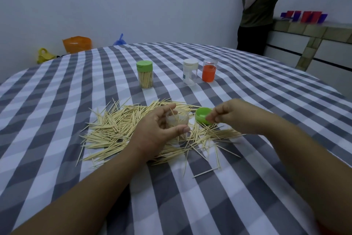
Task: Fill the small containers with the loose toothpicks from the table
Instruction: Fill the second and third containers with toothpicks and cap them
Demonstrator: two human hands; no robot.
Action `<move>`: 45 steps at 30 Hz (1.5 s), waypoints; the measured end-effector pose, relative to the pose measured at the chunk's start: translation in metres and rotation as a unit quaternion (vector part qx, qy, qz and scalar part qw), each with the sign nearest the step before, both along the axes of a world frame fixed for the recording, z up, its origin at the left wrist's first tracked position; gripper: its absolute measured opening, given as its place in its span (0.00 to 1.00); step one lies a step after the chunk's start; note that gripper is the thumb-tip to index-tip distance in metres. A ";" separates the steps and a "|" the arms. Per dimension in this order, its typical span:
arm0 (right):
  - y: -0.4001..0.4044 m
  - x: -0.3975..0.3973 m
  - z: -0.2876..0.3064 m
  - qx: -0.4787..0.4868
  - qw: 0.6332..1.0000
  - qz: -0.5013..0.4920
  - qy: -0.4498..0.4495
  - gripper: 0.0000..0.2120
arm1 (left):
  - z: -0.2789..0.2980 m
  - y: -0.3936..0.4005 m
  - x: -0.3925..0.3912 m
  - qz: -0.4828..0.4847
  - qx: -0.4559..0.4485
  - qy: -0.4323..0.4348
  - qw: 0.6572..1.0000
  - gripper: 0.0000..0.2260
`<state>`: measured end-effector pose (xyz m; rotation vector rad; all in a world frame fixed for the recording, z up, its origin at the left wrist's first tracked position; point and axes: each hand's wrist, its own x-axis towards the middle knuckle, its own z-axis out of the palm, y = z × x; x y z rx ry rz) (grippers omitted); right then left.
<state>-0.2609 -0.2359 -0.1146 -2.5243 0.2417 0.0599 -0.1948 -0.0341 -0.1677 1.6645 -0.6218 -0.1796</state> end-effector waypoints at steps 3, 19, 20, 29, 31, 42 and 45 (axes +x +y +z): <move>-0.019 -0.008 -0.006 -0.123 0.990 0.006 0.065 0.13 | 0.000 0.000 0.000 0.001 0.001 -0.004 1.000 0.37; -0.030 -0.010 -0.026 -0.239 0.967 0.053 0.069 0.18 | 0.000 -0.002 0.000 0.009 0.010 -0.017 1.000 0.37; -0.032 -0.008 -0.029 -0.234 0.970 0.041 0.051 0.17 | 0.000 -0.002 0.000 0.009 0.009 -0.017 1.000 0.37; -0.045 -0.004 -0.037 -0.254 0.967 0.013 0.024 0.20 | 0.001 -0.002 -0.002 0.009 0.000 -0.024 1.000 0.36; -0.050 -0.002 -0.039 -0.239 0.971 -0.016 -0.003 0.16 | 0.001 -0.002 -0.002 0.008 -0.002 -0.021 1.000 0.37; -0.036 -0.011 -0.029 -0.099 0.994 0.036 0.004 0.16 | 0.002 -0.003 -0.003 0.007 -0.007 -0.017 1.000 0.37; -0.031 -0.015 -0.025 -0.120 0.988 0.065 0.070 0.26 | 0.002 -0.003 -0.003 0.008 -0.008 -0.018 1.000 0.36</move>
